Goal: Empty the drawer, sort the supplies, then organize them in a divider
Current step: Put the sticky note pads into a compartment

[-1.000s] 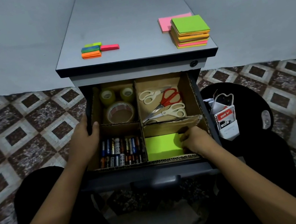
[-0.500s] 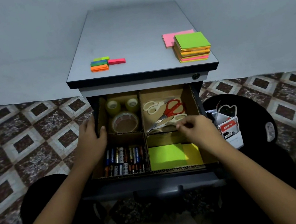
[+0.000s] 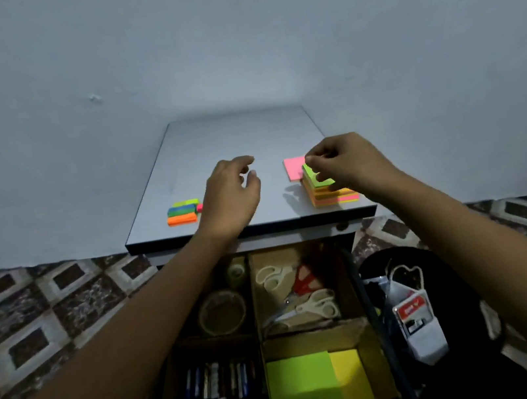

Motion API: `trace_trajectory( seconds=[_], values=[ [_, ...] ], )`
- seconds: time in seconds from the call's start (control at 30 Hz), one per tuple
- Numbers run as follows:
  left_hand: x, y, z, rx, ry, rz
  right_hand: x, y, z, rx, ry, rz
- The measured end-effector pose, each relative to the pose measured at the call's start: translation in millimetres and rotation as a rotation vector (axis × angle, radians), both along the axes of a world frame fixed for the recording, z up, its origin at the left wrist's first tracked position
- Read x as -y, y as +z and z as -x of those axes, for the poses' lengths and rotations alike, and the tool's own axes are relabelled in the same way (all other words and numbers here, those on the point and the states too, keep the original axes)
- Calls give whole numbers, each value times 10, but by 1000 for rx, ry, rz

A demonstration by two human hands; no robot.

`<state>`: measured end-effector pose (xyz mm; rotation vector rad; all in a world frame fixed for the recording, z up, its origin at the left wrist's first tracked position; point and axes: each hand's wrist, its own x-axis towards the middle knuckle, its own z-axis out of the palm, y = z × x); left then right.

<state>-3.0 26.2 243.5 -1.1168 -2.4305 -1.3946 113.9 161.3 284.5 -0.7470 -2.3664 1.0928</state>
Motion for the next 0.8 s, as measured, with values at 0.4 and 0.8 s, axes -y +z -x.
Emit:
trace_trajectory(
  seconds=[0.4, 0.8],
  values=[
    [-1106, 157, 454, 623, -71, 285, -1061, 20, 693, 365, -162, -167],
    [-1523, 197, 632, 1003, -28, 224, -1430, -267, 954, 522, -263, 296]
  ],
)
